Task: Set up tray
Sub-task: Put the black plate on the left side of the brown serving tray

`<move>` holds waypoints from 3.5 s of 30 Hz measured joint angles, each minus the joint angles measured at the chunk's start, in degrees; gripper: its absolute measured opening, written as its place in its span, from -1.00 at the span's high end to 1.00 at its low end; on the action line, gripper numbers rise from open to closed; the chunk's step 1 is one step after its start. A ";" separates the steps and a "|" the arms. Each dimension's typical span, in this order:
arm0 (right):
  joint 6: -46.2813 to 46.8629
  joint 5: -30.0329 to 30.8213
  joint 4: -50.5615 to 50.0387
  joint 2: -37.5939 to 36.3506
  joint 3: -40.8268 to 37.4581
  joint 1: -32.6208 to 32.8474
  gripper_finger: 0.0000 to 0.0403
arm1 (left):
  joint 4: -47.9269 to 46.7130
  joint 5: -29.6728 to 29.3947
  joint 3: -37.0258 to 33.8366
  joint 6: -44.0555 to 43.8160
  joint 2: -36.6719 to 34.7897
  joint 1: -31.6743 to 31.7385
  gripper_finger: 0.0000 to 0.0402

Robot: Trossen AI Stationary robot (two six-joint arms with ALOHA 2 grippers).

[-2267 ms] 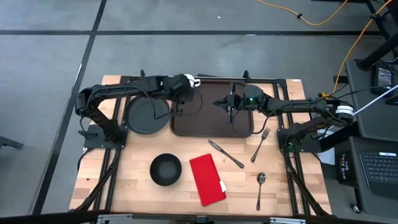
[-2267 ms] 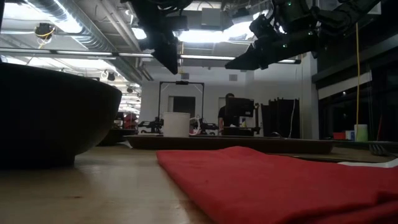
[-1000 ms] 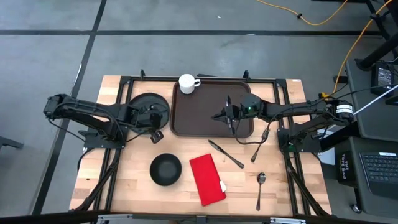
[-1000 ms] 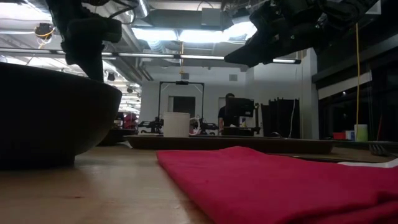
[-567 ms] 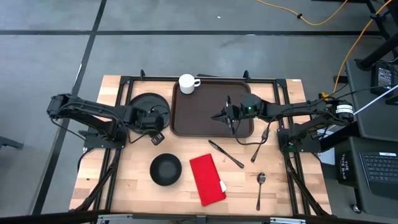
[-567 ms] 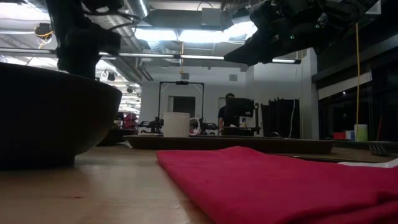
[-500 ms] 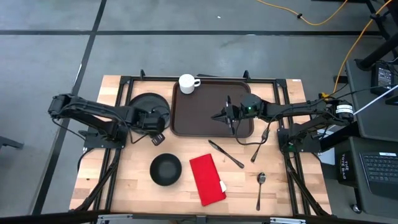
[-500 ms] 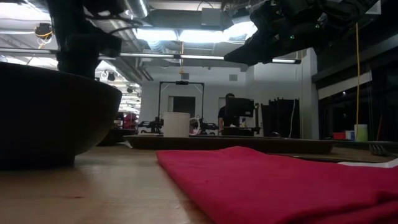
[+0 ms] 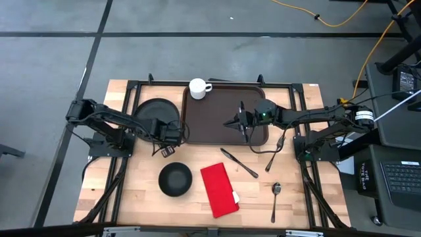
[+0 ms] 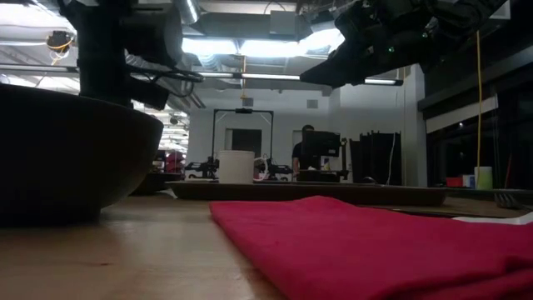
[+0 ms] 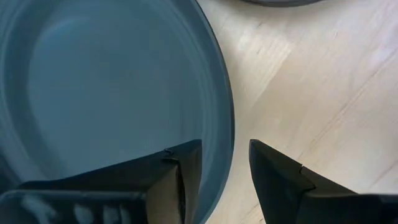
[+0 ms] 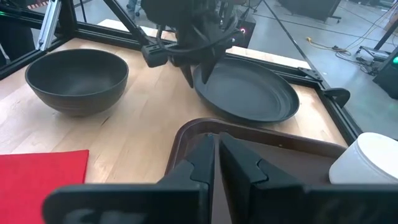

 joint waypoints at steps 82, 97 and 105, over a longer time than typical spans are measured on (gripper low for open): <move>1.48 -0.03 -0.04 0.00 -0.02 0.01 0.85 | -8.32 -10.11 16.21 8.98 3.18 -4.11 0.99; 4.76 -0.01 1.68 -1.57 -0.02 -0.01 0.85 | -3.33 -5.26 16.26 16.75 3.56 -0.25 0.99; 6.08 1.44 -5.30 -6.86 -0.03 0.01 0.91 | -1.19 -3.69 16.63 23.09 7.33 0.96 0.99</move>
